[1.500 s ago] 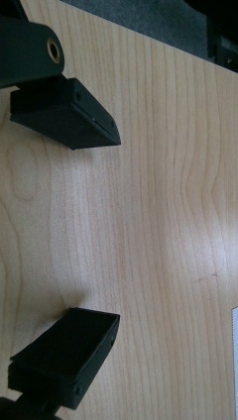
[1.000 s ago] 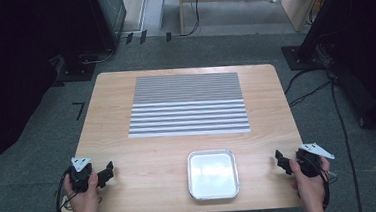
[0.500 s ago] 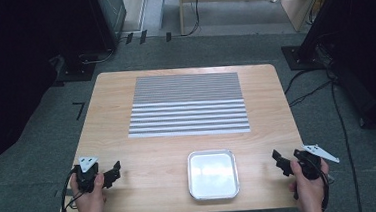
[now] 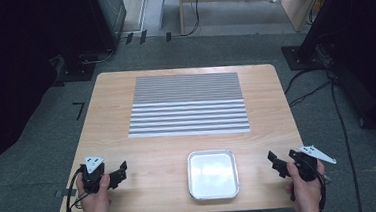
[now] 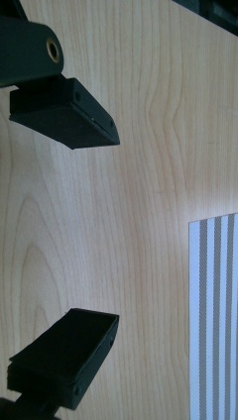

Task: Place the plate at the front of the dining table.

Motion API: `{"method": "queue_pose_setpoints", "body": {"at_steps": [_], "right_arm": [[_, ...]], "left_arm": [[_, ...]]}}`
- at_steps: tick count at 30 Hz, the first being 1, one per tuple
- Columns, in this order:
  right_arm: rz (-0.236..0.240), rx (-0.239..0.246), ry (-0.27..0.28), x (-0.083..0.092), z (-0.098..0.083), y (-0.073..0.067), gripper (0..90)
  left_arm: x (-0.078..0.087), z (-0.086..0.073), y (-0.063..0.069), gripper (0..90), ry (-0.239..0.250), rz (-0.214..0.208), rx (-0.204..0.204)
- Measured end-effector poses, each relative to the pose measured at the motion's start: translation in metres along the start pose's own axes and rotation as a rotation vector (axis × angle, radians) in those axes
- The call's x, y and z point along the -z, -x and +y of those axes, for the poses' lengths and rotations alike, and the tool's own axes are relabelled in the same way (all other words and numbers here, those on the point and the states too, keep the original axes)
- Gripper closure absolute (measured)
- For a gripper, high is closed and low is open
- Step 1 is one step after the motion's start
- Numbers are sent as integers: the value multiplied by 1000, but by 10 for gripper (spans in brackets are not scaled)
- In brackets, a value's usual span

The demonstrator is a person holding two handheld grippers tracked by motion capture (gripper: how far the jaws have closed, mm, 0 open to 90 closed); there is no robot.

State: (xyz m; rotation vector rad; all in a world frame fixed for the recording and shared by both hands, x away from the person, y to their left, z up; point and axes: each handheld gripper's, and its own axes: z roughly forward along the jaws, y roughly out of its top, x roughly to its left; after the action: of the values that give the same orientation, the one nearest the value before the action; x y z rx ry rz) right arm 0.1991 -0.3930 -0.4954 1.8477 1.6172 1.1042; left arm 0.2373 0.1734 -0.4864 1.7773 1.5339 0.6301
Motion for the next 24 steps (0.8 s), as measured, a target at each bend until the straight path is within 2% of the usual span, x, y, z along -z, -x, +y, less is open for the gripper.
{"method": "queue_pose_setpoints", "body": {"at_steps": [7, 11, 24], "right_arm": [[30, 8, -4, 1, 0, -7, 145], [44, 22, -6, 1, -1, -14, 145], [63, 39, 0, 2, -2, -25, 146]], "left_arm": [[0, 0, 11, 159, -2, -22, -23], [0, 1, 20, 159, -1, -59, -23], [2, 2, 39, 159, 2, -105, -43]]}}
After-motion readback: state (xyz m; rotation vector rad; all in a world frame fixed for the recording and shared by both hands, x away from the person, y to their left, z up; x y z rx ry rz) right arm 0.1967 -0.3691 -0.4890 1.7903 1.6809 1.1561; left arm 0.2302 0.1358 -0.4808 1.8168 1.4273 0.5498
